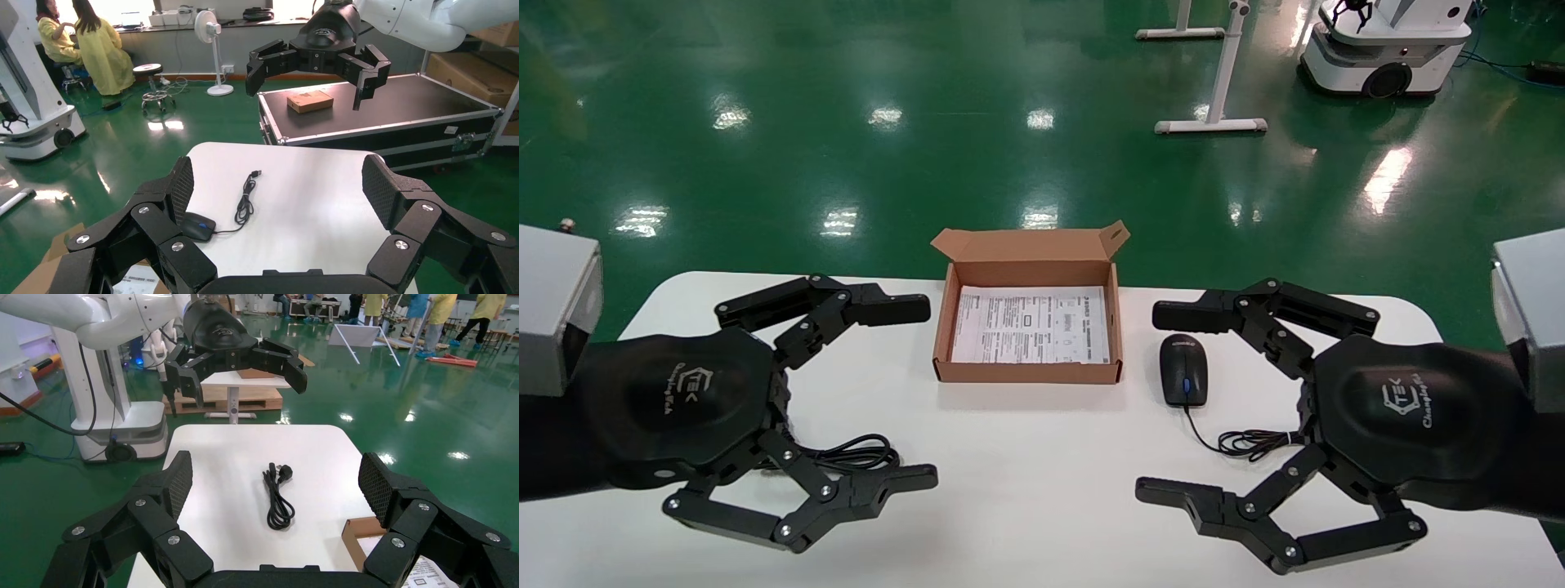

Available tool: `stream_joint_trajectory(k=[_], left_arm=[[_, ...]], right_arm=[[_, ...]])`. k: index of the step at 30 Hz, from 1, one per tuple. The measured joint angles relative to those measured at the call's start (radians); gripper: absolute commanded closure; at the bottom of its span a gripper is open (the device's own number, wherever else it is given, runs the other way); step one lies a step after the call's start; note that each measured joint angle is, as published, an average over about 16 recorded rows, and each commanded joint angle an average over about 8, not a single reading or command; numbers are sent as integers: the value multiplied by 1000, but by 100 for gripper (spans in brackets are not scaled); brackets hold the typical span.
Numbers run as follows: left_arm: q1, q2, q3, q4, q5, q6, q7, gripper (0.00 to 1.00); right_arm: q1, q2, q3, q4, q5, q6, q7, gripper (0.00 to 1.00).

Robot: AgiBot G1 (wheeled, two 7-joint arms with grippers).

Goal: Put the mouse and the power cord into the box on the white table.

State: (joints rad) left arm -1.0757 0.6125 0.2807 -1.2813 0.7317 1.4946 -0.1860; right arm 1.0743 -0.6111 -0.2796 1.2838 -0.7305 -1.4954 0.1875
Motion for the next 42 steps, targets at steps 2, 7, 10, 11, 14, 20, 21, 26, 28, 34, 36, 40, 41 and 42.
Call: stream_joint_trajectory(k=[2, 7, 10, 11, 14, 20, 21, 26, 28, 34, 36, 40, 41, 42], left_arm=[[0, 0, 0, 0, 0, 0, 0, 0], [0, 0, 0, 0, 0, 0, 0, 0], [0, 0, 0, 0, 0, 0, 0, 0], [0, 0, 0, 0, 0, 0, 0, 0], [0, 0, 0, -1, 1, 0, 0, 0], [-19, -8, 14, -6, 31, 21, 8, 0], [-27, -10, 21, -8, 42, 27, 11, 0], [-88, -26, 83, -18, 124, 57, 38, 0], [-123, -33, 119, -22, 169, 68, 57, 0], [-245, -41, 259, -18, 330, 93, 132, 0], [-285, -36, 311, -6, 384, 94, 162, 0], [-358, -14, 408, 43, 490, 91, 227, 0], [-375, -6, 430, 60, 515, 90, 243, 0], [-391, 2, 451, 79, 539, 90, 259, 0]], right_arm=[[0, 0, 0, 0, 0, 0, 0, 0], [0, 0, 0, 0, 0, 0, 0, 0], [1, 0, 0, -1, -1, 0, -1, 0], [1, 0, 0, -1, -1, 0, -1, 0], [1, 0, 0, -1, -1, 0, -1, 0], [2, 3, -2, -6, -10, -5, -9, 0], [3, 5, -3, -8, -16, -8, -15, 0], [18, 15, -17, -40, -63, -32, -62, 0], [28, 19, -31, -63, -94, -44, -93, 0], [88, 28, -97, -171, -230, -71, -231, 0], [116, 23, -124, -222, -284, -74, -285, 0], [179, 2, -182, -342, -399, -62, -398, 0], [196, -6, -196, -373, -428, -57, -427, 0], [213, -15, -210, -406, -457, -52, -455, 0]])
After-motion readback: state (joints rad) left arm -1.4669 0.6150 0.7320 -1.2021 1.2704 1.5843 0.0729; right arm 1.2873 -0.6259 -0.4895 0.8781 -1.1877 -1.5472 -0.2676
